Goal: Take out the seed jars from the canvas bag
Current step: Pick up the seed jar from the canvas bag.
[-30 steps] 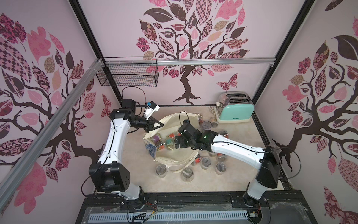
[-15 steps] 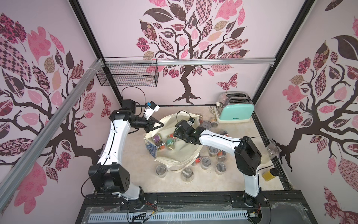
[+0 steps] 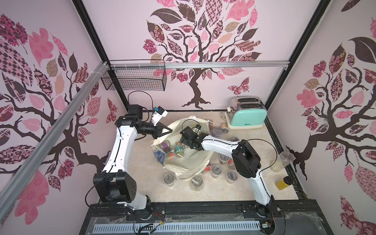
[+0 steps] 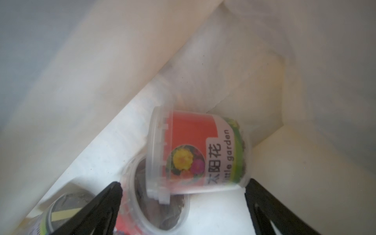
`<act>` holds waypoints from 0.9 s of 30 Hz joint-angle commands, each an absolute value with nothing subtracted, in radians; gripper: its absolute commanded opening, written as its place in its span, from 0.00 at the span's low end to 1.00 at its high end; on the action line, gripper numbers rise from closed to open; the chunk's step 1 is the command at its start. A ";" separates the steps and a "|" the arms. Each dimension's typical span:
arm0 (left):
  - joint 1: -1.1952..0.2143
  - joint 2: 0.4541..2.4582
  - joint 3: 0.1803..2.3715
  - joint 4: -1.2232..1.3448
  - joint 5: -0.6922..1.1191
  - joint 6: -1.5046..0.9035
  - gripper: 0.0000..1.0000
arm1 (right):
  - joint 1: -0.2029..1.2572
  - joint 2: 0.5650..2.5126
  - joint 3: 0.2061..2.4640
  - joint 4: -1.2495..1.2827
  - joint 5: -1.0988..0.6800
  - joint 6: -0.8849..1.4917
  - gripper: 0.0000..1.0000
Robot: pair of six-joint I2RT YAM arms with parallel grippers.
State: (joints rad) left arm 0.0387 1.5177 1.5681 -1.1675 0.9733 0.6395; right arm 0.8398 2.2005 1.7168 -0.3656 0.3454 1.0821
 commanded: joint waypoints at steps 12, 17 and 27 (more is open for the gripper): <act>0.035 1.512 1.567 -1.158 1.029 0.638 0.00 | 0.799 2.225 1.659 -0.270 0.382 1.045 0.75; 0.034 1.518 1.569 -1.147 1.026 0.628 0.00 | 0.798 2.132 1.627 -0.249 0.363 1.001 0.71; 0.035 1.525 1.558 -1.060 0.957 0.533 0.00 | 0.803 1.771 1.405 -0.246 0.232 0.906 0.64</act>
State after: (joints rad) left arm 0.0345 1.5192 1.5681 -1.1034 0.9592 0.5674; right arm 0.8112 1.9297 1.4162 -0.2314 0.2680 0.9630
